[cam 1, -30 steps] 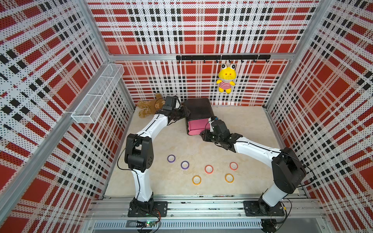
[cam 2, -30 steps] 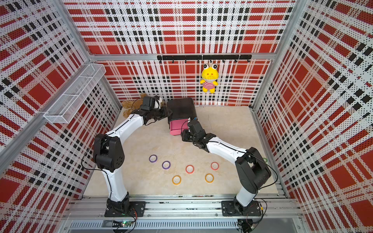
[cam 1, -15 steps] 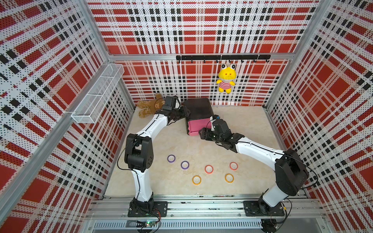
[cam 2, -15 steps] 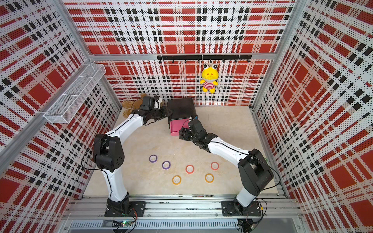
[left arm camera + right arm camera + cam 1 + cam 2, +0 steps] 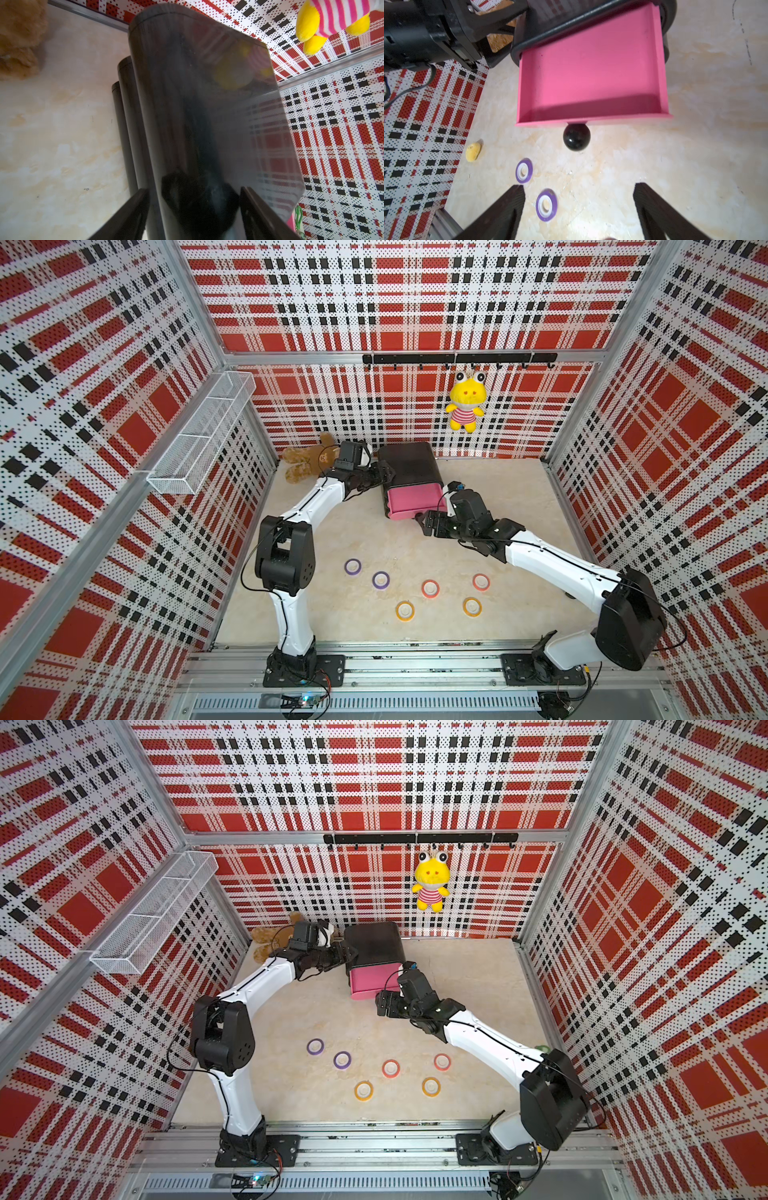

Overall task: Place the transparent tape into the drawer according to color
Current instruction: Open the drawer in the storage box, then pick up the tape at the center of the board.

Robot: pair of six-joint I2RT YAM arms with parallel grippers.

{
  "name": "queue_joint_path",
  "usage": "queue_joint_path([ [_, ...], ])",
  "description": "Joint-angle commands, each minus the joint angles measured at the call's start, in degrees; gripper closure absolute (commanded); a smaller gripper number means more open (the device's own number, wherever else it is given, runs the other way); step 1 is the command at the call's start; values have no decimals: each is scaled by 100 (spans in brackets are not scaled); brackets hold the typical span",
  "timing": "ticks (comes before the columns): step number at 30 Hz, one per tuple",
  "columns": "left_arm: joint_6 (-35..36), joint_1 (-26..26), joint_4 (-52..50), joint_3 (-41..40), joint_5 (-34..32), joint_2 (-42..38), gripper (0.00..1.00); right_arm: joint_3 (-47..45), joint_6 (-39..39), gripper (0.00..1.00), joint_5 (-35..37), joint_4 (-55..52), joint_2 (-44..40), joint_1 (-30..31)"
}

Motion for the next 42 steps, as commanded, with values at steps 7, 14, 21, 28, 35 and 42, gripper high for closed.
queue_joint_path([
  [7, 67, 136, 7, -433, 21, -596, 18, -197, -483, 8, -182, -1506, -819, -453],
  [14, 169, 218, 80, -902, -190, -961, 18, -266, -892, 7, -196, -2408, -864, -980],
  [21, 436, 295, 213, -1875, -316, -1819, 18, -495, -879, 10, -21, -2790, -592, -1213],
  [28, 379, 671, 956, -3121, 353, -2695, 18, -846, -450, 15, -8, -2787, -456, -1416],
  [35, 453, 665, 1064, -3446, 652, -2768, 17, -990, -687, 13, 243, -3073, -59, -1420],
  [42, 514, 679, 1065, -3441, 687, -2715, 16, -1199, -672, 9, 239, -3022, 120, -1418],
])
